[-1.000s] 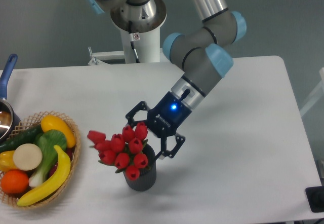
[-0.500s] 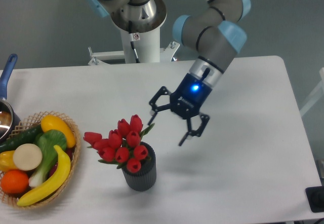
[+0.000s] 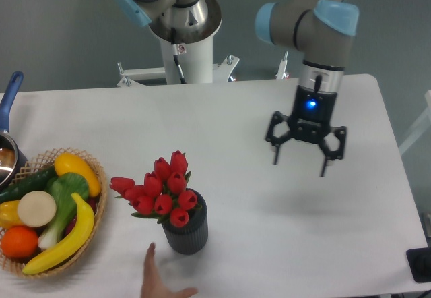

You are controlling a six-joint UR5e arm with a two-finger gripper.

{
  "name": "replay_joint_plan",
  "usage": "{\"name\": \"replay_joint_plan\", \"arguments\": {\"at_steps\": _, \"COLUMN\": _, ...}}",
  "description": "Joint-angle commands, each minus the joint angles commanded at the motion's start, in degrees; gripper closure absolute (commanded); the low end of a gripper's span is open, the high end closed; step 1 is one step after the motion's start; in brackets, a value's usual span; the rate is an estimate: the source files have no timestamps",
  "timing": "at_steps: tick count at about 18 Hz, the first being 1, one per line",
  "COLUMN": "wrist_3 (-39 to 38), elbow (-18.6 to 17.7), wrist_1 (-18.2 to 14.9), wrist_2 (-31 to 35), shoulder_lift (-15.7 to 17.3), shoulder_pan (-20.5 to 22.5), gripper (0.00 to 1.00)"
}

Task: Insert the flowers into the vase

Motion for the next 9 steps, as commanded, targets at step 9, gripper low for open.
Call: {"name": "replay_joint_plan", "arguments": {"at_steps": 9, "wrist_3": 1.59, "elbow": -2.11, "wrist_1": -1.14, "wrist_2": 11.19, "shoulder_lift": 0.43, "shoulder_pan": -3.95, "gripper": 0.0}}
